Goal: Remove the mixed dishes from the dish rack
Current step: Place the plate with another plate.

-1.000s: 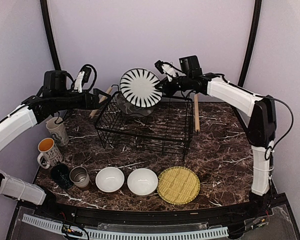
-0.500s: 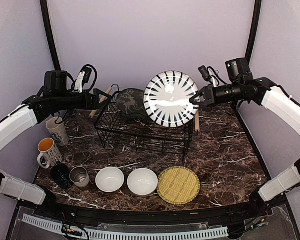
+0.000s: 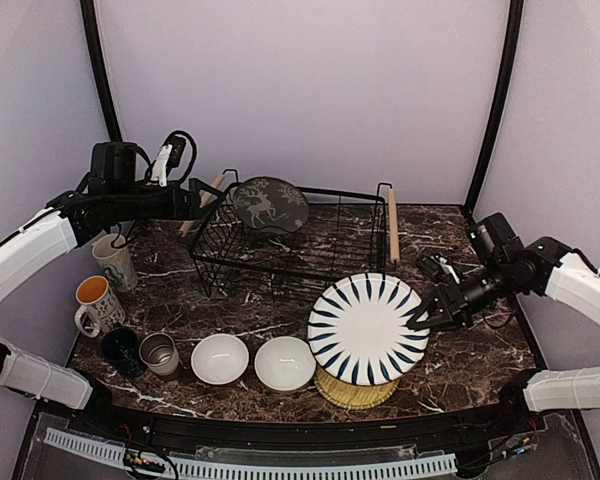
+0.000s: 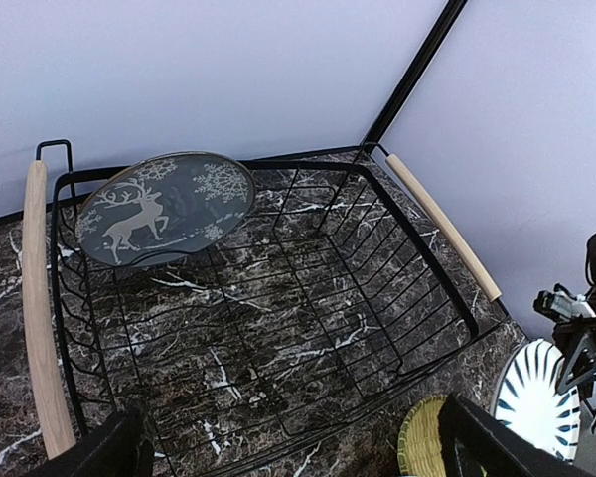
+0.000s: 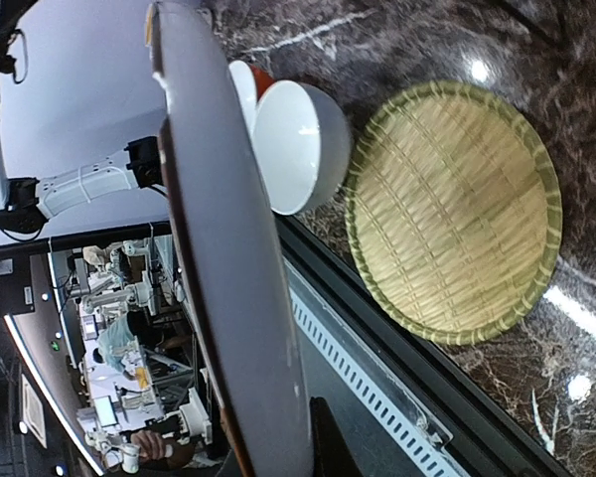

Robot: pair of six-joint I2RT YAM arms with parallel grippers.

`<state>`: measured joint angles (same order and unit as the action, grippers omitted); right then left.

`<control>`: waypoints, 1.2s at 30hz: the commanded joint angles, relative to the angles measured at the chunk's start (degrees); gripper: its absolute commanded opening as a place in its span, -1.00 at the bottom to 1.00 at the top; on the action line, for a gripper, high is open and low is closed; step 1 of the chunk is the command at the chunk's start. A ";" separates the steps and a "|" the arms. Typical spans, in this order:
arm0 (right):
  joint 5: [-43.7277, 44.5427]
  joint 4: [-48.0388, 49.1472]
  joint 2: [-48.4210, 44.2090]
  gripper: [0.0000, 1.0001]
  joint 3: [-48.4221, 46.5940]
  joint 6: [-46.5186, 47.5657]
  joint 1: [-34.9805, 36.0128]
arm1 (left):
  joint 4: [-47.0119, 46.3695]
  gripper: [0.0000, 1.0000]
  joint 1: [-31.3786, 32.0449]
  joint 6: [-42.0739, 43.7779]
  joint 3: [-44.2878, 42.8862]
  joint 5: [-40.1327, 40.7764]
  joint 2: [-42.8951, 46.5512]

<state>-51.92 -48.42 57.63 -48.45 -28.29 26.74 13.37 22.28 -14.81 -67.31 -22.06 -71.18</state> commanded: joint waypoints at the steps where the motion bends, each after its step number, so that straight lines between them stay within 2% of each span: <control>1: -7.72 10.78 1.56 -1.00 5.90 -4.97 -1.65 | -0.34 0.98 -0.40 -0.24 0.42 -0.89 0.24; 5: -9.98 16.83 6.31 -1.00 11.49 -4.33 -4.68 | -0.04 0.98 -0.40 0.22 0.34 -0.37 0.56; 13: -6.87 19.21 14.65 -1.00 12.95 1.73 -5.74 | 0.51 0.98 -0.40 0.83 0.08 0.19 0.61; 19: -3.22 19.25 15.94 -1.00 15.63 3.25 -5.74 | 0.48 0.98 -0.40 0.71 0.07 -0.18 0.26; 22: -3.53 22.44 15.44 -1.00 17.53 1.49 -5.79 | 0.10 0.98 -0.40 0.37 0.15 -0.62 0.32; 28: -4.03 26.14 15.92 -0.83 19.30 0.41 -4.54 | -0.03 0.98 -0.40 0.26 0.25 -0.61 0.13; 31: -2.82 25.52 15.89 -0.67 18.92 0.21 -2.85 | -0.08 0.98 -0.40 0.13 0.32 -0.70 0.22; 33: -0.10 22.96 14.64 -0.38 18.40 -0.56 -2.53 | -0.16 0.98 -0.40 0.13 0.33 -0.74 0.26; 36: 8.60 17.96 10.52 0.09 17.08 -3.47 -2.72 | -0.18 0.98 -0.40 0.06 0.28 -0.86 0.38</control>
<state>-50.78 -26.63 72.99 -29.23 -28.88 23.64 13.39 22.28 -14.70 -67.31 -22.06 -71.20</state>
